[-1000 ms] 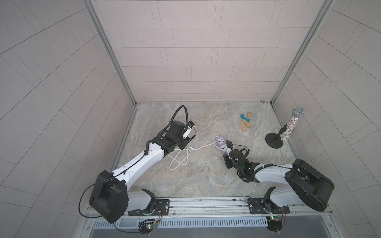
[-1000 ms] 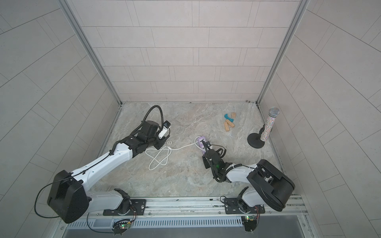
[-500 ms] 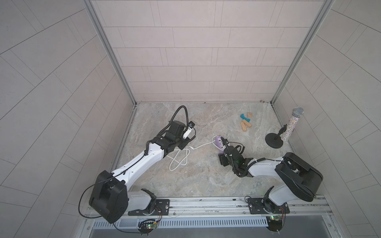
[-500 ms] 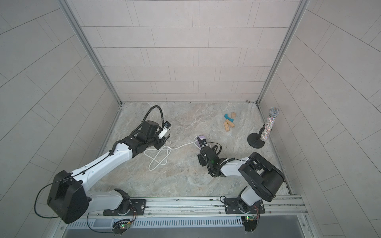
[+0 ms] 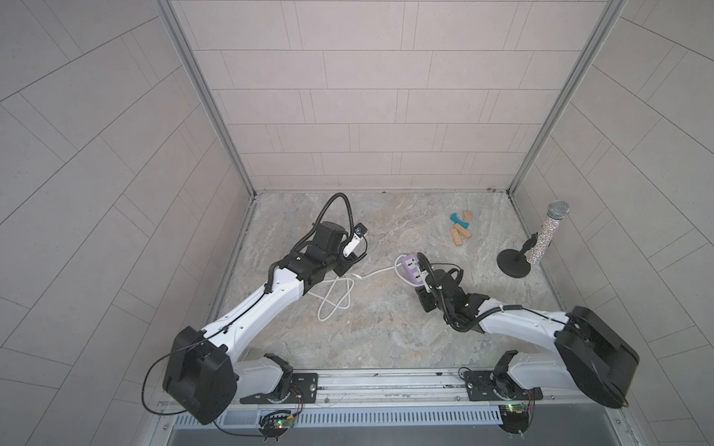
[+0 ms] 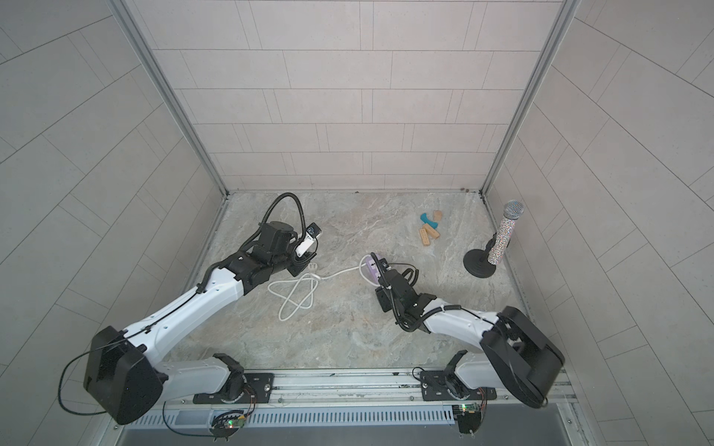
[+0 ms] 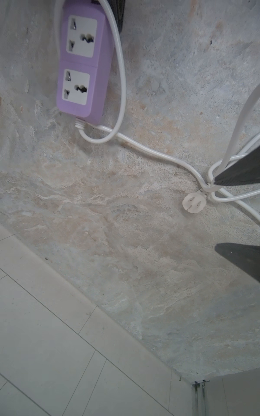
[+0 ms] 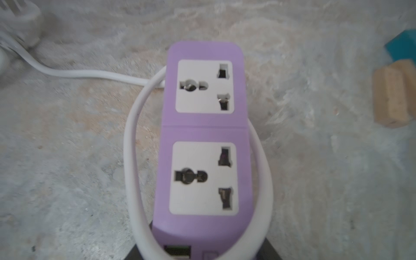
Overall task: Wrap the cord around the power strip
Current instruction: Pick up the power strip from the center of the board.
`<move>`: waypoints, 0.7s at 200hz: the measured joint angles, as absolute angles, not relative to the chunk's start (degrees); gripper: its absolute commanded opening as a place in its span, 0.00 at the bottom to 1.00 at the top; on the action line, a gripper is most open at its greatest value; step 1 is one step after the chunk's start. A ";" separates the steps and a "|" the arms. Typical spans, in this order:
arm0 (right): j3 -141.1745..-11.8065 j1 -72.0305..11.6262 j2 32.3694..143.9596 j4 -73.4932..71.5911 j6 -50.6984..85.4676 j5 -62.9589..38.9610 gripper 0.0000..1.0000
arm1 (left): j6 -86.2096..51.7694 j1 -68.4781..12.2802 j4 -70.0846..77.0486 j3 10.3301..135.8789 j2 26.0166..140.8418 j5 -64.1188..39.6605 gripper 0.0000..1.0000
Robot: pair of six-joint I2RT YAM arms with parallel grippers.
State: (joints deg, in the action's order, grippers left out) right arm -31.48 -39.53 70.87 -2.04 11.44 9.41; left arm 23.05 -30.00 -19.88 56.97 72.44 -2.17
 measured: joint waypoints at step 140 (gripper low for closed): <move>-71.26 -20.71 61.47 22.98 -5.52 -19.81 0.00 | 20.21 -29.63 6.00 50.68 68.86 -23.29 0.63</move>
